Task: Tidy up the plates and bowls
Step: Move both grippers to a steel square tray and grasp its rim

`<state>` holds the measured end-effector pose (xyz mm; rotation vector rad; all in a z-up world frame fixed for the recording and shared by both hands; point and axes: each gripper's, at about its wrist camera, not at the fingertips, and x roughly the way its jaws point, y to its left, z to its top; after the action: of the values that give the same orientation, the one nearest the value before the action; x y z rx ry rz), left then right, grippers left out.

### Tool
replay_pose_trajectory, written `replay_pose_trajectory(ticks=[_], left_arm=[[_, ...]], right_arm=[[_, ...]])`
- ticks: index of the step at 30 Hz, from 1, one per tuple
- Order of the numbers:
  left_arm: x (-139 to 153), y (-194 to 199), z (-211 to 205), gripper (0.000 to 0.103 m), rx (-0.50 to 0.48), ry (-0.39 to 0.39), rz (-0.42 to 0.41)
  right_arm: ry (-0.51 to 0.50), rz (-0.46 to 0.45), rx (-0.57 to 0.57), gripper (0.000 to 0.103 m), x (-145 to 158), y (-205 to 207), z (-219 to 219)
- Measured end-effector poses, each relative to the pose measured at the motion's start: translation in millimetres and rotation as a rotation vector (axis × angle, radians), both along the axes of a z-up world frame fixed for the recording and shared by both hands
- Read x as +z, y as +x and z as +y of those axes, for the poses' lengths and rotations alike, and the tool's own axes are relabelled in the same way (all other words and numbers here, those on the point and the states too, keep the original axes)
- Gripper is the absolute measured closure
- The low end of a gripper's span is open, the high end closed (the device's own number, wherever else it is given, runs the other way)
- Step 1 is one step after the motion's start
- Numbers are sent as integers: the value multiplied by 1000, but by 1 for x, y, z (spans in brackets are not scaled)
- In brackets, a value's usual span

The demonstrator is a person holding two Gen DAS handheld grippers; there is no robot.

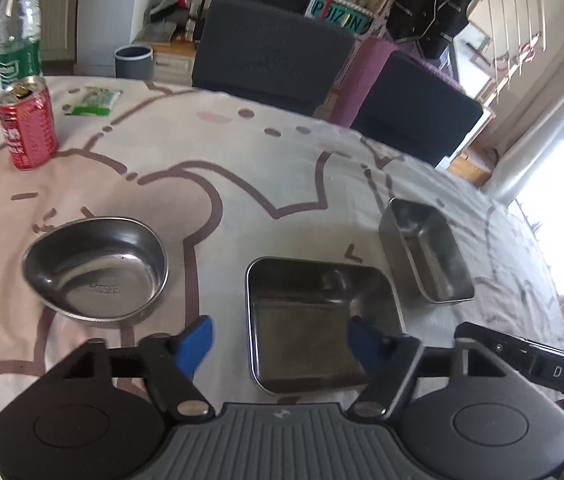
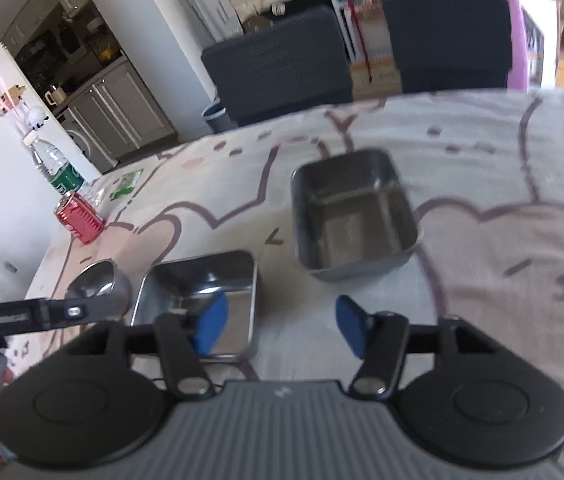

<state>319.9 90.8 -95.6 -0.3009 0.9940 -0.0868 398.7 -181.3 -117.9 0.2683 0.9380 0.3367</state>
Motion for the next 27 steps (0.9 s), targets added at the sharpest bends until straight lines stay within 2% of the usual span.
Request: replay_pose_trajectory(ticks=[2,7,9,15,16,17,18,20,27], left_arm=[[-8,7,-2,47,-6,17,24],[-25,19,-3,63,-22,47,71],[-30,23,-2,77,-17,61,87],[-37,28,3,96,-9,59,104],[-36,28,3,99,-8,51,100],[-33,28,2,100,-6,51,94],[-30,27,0,100,-8,63,82],[-21,24,-2,100,-9,75,48],[21,2,-14,99,-23,-5,-72]], right_arm=[[-2,7,31,47,-5,9,9],[-68,20,89,59,-17,21,32],[-86,36,89,65,-24,26,36],[-69,46,133,84,-33,35,42],[-68,47,144,89,-34,35,43],[-64,46,151,96,-34,34,44],[-60,42,155,98,-32,34,45],[-71,24,158,98,-28,31,47],[14,-67,121,99,5,17,21]])
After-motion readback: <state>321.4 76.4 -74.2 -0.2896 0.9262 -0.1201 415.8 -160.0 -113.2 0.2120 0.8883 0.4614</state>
